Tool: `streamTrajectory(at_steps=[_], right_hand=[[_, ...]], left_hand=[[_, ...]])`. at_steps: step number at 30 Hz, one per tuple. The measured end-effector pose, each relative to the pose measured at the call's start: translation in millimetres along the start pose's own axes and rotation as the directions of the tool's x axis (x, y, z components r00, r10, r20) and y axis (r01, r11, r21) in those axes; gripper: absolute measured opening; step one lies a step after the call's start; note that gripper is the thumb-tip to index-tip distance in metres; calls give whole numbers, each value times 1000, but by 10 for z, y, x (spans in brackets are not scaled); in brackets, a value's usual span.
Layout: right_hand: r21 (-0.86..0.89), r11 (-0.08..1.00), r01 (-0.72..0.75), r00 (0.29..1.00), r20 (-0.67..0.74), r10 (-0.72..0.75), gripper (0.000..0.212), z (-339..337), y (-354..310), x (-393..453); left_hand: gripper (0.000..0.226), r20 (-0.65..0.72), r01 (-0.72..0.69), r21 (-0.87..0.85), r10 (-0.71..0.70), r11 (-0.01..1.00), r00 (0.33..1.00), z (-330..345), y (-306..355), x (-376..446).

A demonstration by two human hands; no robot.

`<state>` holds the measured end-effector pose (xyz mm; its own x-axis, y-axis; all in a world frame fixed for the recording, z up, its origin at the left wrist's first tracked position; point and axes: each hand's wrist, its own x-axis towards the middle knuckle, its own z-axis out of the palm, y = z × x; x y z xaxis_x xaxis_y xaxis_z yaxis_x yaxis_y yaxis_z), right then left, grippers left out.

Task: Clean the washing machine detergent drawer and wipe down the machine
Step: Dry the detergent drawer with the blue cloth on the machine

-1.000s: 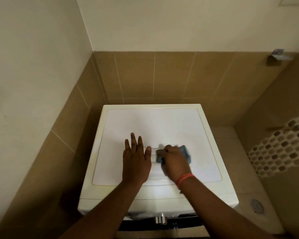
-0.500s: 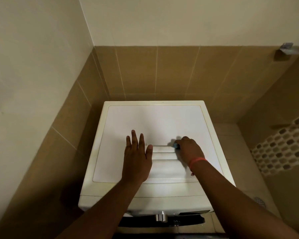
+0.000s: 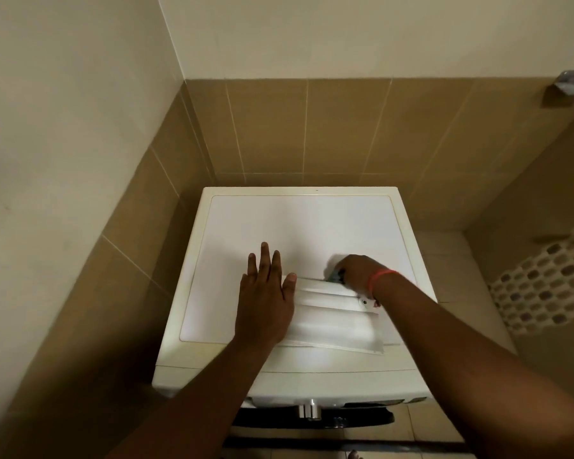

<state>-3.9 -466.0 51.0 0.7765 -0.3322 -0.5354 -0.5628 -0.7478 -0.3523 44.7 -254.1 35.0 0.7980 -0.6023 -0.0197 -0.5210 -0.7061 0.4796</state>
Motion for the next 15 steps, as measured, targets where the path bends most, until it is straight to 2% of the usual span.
streamTrajectory(at_steps=[3, 6, 9, 11, 13, 15], right_hand=[[-94, 993, -69, 998, 7, 70, 30, -6, -50, -21], [-155, 985, 71, 982, -162, -96, 28, 334, -444, -108], [-152, 964, 217, 897, -358, -258, 22, 572, -685, -238], [-71, 945, 318, 867, -382, -321, 36, 622, -518, -328], [-131, 911, 390, 843, -347, -411, 50, 633, -230, -482], [-246, 891, 381, 822, -352, -449, 39, 668, 84, -583]], left_hand=[[81, 1, 6, -27, -6, 1000, 1000, -1, 11, 7], [82, 6, 17, -49, -17, 999, 1000, 8, 20, 13], [76, 0, 49, -54, -49, 997, 999, 12, 29, 26], [79, -4, 54, -55, -55, 997, 998, 6, 24, 18], [82, -10, 48, -57, -49, 997, 999, 1, 20, 12], [84, -12, 45, -58, -46, 997, 999, -6, 17, 12]])
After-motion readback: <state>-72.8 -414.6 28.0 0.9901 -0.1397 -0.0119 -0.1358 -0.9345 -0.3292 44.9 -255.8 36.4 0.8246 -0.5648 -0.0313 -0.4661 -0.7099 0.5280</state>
